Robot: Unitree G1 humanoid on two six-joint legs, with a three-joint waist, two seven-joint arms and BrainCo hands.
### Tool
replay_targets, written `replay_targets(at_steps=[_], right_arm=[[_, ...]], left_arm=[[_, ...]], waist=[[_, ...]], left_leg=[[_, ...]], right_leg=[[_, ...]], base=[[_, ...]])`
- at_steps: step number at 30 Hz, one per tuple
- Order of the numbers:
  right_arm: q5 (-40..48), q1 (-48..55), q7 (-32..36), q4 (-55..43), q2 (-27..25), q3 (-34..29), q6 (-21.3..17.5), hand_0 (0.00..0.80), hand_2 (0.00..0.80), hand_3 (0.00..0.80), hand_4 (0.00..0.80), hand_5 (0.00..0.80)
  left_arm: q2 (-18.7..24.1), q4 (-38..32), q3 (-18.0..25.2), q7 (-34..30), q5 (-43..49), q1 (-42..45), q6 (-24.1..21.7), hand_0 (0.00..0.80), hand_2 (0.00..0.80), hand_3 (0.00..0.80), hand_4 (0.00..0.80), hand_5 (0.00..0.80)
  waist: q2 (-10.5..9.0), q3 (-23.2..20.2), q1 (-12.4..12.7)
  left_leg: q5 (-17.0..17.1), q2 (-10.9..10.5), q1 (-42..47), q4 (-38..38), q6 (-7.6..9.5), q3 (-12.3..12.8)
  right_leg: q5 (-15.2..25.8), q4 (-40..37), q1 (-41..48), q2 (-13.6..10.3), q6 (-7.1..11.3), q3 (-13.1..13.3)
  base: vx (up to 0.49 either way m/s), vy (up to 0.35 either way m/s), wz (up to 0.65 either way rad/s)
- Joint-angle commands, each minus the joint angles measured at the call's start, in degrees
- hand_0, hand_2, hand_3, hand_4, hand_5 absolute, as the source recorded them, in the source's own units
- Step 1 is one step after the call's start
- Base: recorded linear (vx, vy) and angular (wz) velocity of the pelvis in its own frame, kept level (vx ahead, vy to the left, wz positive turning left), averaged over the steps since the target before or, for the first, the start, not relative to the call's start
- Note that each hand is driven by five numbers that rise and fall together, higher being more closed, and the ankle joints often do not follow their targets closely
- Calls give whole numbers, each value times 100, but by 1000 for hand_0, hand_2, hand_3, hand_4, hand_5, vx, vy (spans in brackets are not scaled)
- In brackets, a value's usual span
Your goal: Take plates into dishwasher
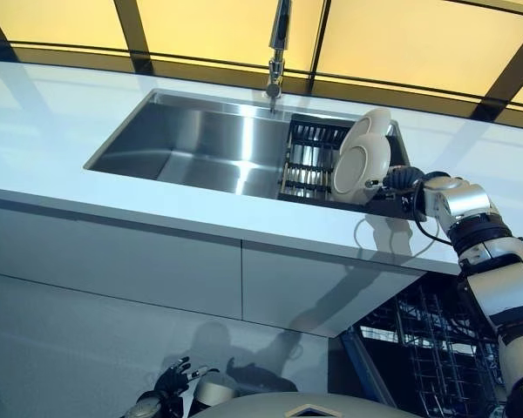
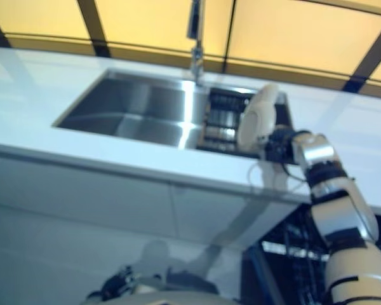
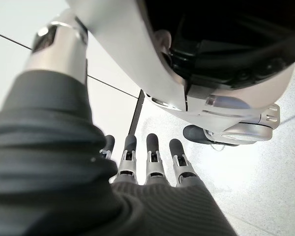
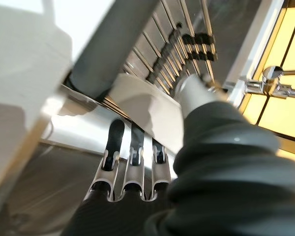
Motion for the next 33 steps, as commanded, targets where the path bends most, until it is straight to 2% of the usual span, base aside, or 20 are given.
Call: replay_targets(at_steps=[1,14,23,33], right_arm=[[-242,-1131,-143,348,-268,459,-318,800,800,800,800,800],[-536,-1432,-311,287,-376,681,-598,800,800,800,800,800],[182,-1484,-477,-182,-426,723,-1034,800,800,800,800,800],[788,-1321,-703,-1010,-651,549,-1210,800,800,800,800,800]], left_arm=[[-62,85,-543,20,-125,-245,-135,0,0,0,0,0],[-28,7,-637,47,-108,-310,-40,0,0,0,0,0],[5,-21,-658,82,-135,-348,-26,0,0,0,0,0],[30,-63,-555,69,-276,-368,-56,0,0,0,0,0]], waist=[[-79,70,412],[-90,-4,390],[-121,-31,316],[-199,-69,155]], left_leg=[[218,-185,-243,-136,105,-476],[215,-175,-203,-136,101,-413],[179,-156,-154,-136,86,-332],[154,-159,-116,-136,120,-197]], right_leg=[[-284,245,480,-124,40,-504],[-259,240,509,-146,66,-543],[-244,217,522,-156,87,-540],[-212,234,473,-169,107,-452]], base=[[0,0,0],[-2,2,1],[-4,-1,0],[-17,-7,0]])
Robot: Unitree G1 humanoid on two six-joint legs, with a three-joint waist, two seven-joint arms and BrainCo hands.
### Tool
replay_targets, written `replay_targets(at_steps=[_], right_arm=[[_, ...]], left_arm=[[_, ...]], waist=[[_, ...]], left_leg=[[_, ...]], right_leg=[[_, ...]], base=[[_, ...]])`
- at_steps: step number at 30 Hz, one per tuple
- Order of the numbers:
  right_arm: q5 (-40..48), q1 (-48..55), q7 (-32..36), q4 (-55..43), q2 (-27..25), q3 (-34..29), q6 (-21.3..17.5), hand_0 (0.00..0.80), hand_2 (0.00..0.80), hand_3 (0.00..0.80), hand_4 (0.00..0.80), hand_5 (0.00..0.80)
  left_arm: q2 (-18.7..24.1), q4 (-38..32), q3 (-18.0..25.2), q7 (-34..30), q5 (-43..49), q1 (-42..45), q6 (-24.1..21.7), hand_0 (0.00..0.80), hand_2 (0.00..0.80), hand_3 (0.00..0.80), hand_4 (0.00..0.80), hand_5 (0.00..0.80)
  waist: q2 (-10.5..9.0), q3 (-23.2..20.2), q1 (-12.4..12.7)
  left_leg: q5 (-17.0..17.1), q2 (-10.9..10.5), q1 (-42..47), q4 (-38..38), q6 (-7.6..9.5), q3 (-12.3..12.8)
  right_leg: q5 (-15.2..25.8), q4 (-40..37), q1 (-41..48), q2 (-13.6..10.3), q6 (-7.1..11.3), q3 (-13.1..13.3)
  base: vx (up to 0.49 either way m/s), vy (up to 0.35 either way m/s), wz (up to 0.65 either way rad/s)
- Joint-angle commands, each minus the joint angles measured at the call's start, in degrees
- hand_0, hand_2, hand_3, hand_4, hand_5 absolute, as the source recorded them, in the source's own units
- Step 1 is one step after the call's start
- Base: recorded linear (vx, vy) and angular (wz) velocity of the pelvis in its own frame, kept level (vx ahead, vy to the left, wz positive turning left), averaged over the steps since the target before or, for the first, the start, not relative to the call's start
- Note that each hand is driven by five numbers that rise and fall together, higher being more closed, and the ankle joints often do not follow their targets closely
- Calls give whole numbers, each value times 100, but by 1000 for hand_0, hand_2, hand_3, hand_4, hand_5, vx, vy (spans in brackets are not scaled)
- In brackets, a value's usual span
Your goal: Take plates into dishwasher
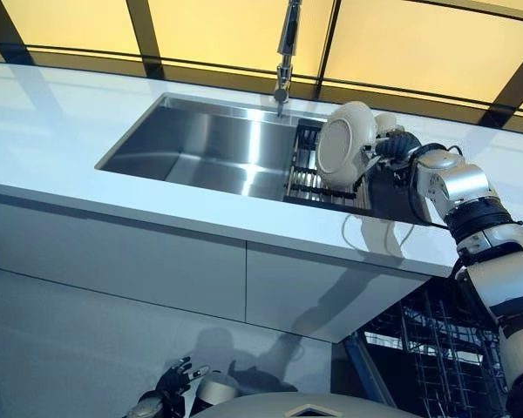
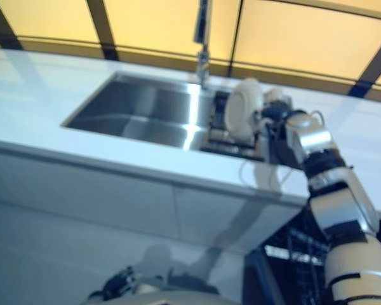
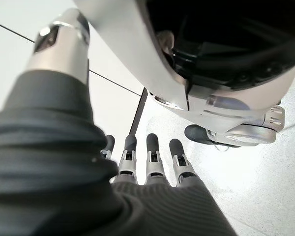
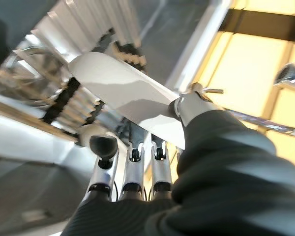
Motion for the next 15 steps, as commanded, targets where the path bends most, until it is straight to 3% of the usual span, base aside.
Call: replay_targets(at_steps=[1,15], right_arm=[[247,-1042,-206,-292,-647,292,-499,800,800,800,800,800],[-93,-195,-116,-1591,-1665,-124,-613,800,800,800,800,800]], left_arm=[[50,-38,-430,24,-134,-331,-67,0,0,0,0,0],[104,10,35,71,-166,-369,-174,0,0,0,0,0]], waist=[[-233,-24,54],[-389,1,-444]], left_leg=[[96,-152,-208,-22,128,-191],[-25,-86,-90,-22,183,240]], right_leg=[[-206,232,421,-177,112,-417],[-163,298,238,-199,212,-108]], base=[[0,0,0],[-22,-14,-8]])
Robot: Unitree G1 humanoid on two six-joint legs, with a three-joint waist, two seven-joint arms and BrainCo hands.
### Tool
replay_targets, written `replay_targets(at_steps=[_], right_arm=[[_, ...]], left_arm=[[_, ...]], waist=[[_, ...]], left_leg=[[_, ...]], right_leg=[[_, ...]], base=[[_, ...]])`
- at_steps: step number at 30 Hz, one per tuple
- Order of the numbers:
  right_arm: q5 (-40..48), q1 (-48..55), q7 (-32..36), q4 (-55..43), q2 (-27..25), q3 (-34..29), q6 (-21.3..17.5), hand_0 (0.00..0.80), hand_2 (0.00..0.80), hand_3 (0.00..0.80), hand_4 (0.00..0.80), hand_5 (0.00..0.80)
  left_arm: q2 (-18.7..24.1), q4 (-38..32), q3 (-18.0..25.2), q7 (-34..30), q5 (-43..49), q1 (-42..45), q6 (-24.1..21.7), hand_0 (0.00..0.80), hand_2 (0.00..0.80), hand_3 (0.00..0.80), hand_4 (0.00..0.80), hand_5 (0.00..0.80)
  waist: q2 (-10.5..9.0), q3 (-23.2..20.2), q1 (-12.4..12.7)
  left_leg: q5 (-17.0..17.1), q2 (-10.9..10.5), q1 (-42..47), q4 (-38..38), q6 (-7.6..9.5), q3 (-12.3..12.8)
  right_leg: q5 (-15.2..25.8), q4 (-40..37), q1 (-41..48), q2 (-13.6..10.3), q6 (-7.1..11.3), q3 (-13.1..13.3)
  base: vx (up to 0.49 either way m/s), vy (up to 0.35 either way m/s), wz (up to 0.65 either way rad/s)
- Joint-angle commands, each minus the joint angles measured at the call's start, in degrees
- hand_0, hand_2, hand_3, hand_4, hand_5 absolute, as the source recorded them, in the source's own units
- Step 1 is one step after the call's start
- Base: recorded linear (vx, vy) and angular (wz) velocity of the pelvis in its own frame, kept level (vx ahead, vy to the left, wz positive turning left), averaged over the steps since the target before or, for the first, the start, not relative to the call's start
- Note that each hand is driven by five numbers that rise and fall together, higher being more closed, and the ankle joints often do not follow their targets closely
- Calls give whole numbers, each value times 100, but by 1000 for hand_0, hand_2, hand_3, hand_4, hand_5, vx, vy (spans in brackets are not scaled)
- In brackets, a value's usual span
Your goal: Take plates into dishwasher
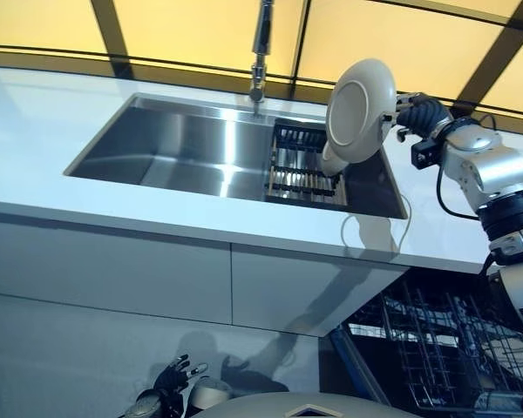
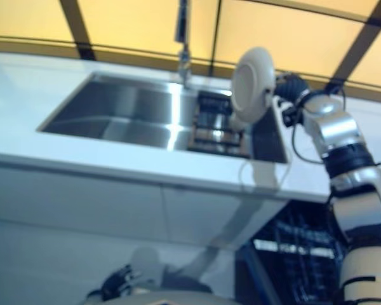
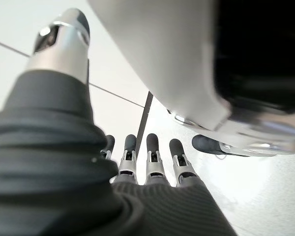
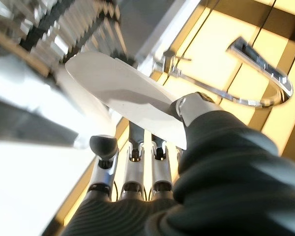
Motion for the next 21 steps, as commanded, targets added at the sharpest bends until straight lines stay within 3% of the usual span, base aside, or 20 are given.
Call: replay_targets(at_steps=[1,13,21], right_arm=[[-11,-124,-58,-533,-728,-211,-482,800,800,800,800,800],[-357,2368,252,-2148,-1501,-1863,-697,800,800,800,800,800],[-859,3667,321,-2589,-1533,-2676,-957,800,800,800,800,800]], left_arm=[[67,62,0,58,-111,-361,-175,0,0,0,0,0],[149,102,433,69,-71,-433,-317,0,0,0,0,0],[198,218,623,85,-169,-513,-454,0,0,0,0,0]], waist=[[-142,68,-14],[-274,228,-696],[-293,305,-942]], left_leg=[[-35,-89,-80,-14,192,35],[-135,71,118,-14,257,544],[-150,168,156,-14,270,748]], right_leg=[[-171,282,370,-211,221,-292],[-118,308,122,-137,274,269],[-69,270,21,-67,296,516]], base=[[-40,-28,-19],[-38,-38,-20],[-29,-40,-22]])
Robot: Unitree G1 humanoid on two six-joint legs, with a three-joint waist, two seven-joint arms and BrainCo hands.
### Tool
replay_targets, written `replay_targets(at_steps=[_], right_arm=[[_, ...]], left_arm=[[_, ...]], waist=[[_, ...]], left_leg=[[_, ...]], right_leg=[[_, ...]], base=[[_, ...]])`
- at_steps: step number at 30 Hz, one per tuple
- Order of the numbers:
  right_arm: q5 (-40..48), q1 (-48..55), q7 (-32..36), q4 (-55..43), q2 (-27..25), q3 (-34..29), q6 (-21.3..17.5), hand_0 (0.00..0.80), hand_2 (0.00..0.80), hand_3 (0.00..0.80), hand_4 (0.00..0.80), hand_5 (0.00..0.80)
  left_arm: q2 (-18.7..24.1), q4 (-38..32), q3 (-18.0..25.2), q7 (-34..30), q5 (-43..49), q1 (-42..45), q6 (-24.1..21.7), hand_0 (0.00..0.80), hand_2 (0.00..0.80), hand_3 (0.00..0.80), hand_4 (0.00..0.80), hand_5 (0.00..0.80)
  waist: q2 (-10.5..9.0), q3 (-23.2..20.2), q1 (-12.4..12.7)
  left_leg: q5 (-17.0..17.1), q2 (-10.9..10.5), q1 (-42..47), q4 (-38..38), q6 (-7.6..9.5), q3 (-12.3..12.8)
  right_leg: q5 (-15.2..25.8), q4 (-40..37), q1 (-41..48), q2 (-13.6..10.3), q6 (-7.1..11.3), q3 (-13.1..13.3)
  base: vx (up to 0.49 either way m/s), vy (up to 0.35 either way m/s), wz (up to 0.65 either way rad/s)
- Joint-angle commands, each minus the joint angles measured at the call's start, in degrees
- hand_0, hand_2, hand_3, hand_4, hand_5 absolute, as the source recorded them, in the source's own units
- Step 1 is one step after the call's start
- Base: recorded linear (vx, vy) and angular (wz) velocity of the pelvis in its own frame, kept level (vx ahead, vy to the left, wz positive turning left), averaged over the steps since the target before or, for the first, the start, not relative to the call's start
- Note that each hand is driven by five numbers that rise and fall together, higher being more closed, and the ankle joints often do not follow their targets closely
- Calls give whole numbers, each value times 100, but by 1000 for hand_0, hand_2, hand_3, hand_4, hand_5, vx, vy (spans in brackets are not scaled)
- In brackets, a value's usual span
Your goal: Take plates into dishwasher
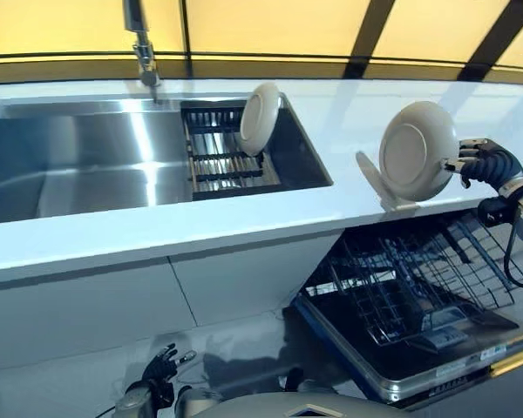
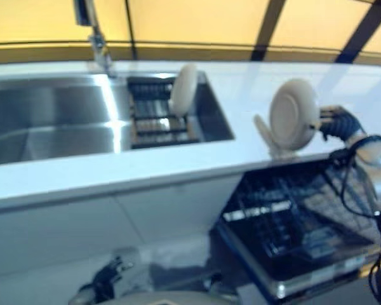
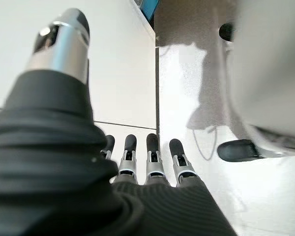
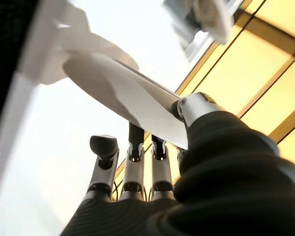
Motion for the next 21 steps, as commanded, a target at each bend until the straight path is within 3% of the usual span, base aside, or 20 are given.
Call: replay_targets(at_steps=[1,10,21], right_arm=[[-301,125,-4,-473,-302,-410,-429,800,800,800,800,800],[-804,997,325,-567,-51,-852,-675,800,800,800,800,800],[-1486,1280,699,-620,265,-660,-955,800,800,800,800,800]], left_arm=[[35,222,217,3,-170,-344,-313,0,0,0,0,0],[46,236,369,40,-244,-378,-390,0,0,0,0,0],[77,166,473,87,-268,-418,-361,0,0,0,0,0]], waist=[[-71,-2,63],[-59,90,-76],[-3,170,-84]], left_leg=[[-3,-15,-121,-7,379,-76],[-12,24,-147,-7,384,34],[-3,22,-201,-7,373,30]], right_leg=[[-145,275,301,-307,383,-209],[-112,292,175,-252,413,-70],[-95,311,99,-245,449,-78]], base=[[-35,-56,-22],[-37,-32,-14],[-27,-17,-10]])
